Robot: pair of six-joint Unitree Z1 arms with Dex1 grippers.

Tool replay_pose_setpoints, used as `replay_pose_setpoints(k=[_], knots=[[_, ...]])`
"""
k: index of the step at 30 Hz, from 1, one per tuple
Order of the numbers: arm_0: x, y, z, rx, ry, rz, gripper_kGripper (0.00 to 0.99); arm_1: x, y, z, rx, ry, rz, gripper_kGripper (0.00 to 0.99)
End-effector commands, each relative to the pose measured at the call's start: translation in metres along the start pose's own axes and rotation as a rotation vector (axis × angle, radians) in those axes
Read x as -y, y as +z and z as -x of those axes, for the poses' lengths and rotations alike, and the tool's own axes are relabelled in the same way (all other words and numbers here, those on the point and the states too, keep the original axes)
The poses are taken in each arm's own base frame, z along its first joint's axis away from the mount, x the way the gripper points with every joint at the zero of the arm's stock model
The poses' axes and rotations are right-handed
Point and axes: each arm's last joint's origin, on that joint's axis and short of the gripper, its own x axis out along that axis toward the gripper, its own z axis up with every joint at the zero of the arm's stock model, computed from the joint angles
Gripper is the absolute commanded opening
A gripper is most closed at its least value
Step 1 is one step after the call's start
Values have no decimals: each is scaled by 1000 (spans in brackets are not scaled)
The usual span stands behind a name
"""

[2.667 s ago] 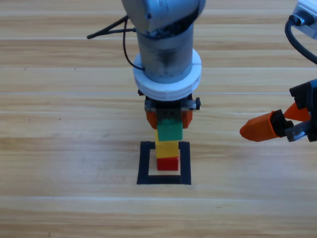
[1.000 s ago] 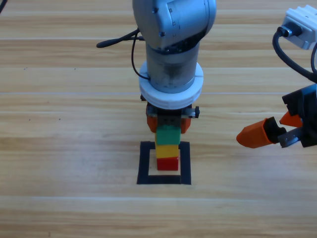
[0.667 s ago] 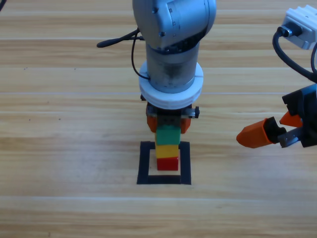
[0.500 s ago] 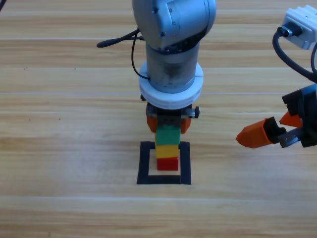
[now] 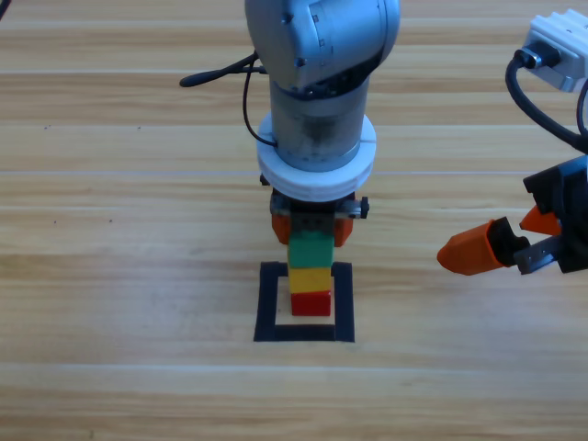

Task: Stack the blocks in the rectangular block: red at the bottom, yellow in the middle, green on top

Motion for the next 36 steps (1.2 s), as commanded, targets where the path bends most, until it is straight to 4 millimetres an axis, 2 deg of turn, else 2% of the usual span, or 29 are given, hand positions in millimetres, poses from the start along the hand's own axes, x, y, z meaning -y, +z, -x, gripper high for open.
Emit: replay_pose_setpoints(k=[1,8,18,19,20,21,22,23,26,32,36], knots=[[1,5,-33,-34,71,-2,0,7,5,5,35,-8,-22,990],[2,5,-36,-36,73,-3,0,6,8,15,51,-7,-18,990],[2,6,-39,-40,78,-1,0,6,9,15,47,-6,-10,990],[2,6,-37,-37,75,-2,28,6,8,15,47,-6,-10,990],[2,6,-35,-32,68,0,213,7,7,15,44,-7,-10,990],[2,7,-31,-27,61,3,557,7,7,15,43,-8,-10,990],[1,7,-27,-23,55,8,848,7,7,15,44,-8,-8,990],[0,7,-23,-19,50,13,969,7,6,16,45,-9,-9,990],[-3,6,-16,-10,41,22,990,10,2,20,62,-21,22,990],[-4,6,-15,-9,44,25,990,13,3,18,81,-91,81,990],[-7,7,-2,11,19,32,990,13,2,17,70,-79,94,990]])
